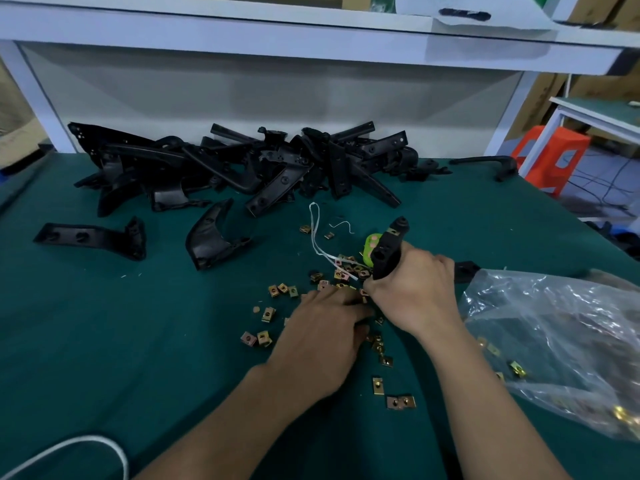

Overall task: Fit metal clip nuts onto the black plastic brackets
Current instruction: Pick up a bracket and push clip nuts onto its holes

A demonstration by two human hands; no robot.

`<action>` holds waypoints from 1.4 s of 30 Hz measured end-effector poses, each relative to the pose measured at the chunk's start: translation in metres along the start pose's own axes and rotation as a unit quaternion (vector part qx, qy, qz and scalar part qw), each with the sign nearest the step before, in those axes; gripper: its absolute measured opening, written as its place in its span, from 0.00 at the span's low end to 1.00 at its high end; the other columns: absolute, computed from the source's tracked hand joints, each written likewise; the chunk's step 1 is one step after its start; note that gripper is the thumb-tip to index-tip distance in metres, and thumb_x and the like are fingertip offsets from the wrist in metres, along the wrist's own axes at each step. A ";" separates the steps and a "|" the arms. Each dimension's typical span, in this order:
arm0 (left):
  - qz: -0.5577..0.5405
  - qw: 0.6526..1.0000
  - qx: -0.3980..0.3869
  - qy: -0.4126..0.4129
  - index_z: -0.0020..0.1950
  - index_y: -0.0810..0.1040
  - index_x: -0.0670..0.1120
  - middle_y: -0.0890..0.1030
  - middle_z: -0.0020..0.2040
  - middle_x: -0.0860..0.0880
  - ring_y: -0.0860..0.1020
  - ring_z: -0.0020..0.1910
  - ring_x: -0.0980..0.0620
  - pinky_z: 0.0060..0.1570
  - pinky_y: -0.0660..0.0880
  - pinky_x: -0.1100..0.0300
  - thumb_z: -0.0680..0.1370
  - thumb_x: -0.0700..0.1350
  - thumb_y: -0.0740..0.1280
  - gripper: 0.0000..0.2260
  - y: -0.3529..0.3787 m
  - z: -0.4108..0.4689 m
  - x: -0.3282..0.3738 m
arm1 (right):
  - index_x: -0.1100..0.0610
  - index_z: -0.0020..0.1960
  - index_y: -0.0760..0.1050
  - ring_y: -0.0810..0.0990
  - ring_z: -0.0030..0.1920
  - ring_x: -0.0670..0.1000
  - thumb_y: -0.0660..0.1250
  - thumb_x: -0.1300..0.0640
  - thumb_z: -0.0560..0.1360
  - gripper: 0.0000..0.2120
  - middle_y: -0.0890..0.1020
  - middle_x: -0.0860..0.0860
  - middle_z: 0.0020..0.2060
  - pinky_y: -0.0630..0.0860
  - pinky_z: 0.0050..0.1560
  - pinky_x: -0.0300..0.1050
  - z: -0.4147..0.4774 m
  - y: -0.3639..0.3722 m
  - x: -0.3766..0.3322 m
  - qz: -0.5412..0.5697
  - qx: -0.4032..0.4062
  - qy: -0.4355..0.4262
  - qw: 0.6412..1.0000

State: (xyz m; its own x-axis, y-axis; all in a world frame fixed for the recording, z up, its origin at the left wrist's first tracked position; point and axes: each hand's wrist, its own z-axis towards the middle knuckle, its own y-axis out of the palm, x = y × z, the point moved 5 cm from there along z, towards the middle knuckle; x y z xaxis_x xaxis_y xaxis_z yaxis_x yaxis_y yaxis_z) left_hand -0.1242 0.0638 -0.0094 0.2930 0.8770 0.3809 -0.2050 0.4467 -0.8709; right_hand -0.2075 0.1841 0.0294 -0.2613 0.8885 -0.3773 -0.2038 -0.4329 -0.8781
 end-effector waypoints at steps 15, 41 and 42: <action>-0.084 0.985 0.099 -0.110 0.48 0.76 0.55 0.81 0.39 0.54 0.76 0.41 0.52 0.43 0.71 0.56 0.80 0.45 0.69 0.05 -0.029 -0.012 -0.019 | 0.47 0.38 0.69 0.69 0.39 0.47 0.75 0.50 0.61 0.14 0.72 0.42 0.33 0.55 0.52 0.40 -0.007 0.018 -0.016 0.031 0.033 -0.077 0.996; -0.521 0.807 0.108 -0.258 0.43 0.87 0.47 0.83 0.34 0.44 0.79 0.28 0.51 0.28 0.74 0.64 0.82 0.39 0.66 0.12 -0.030 -0.009 -0.039 | 0.46 0.34 0.64 0.72 0.37 0.45 0.65 0.55 0.64 0.10 0.70 0.42 0.28 0.65 0.63 0.47 -0.018 0.016 -0.036 0.089 -0.023 -0.197 0.976; -0.529 0.799 0.107 -0.264 0.42 0.87 0.45 0.83 0.34 0.44 0.79 0.28 0.51 0.27 0.74 0.64 0.82 0.39 0.67 0.11 -0.029 -0.010 -0.040 | 0.45 0.33 0.62 0.72 0.36 0.45 0.65 0.54 0.65 0.12 0.69 0.42 0.27 0.65 0.62 0.48 -0.019 0.014 -0.038 0.101 -0.018 -0.203 0.974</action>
State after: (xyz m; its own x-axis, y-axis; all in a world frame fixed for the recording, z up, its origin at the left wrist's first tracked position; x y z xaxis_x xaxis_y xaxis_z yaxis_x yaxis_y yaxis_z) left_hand -0.1209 0.0139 -0.0022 -0.0151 -0.0847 0.9963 -0.2741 0.9586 0.0773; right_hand -0.1822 0.1476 0.0257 -0.6455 0.6494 -0.4020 -0.0787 -0.5800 -0.8108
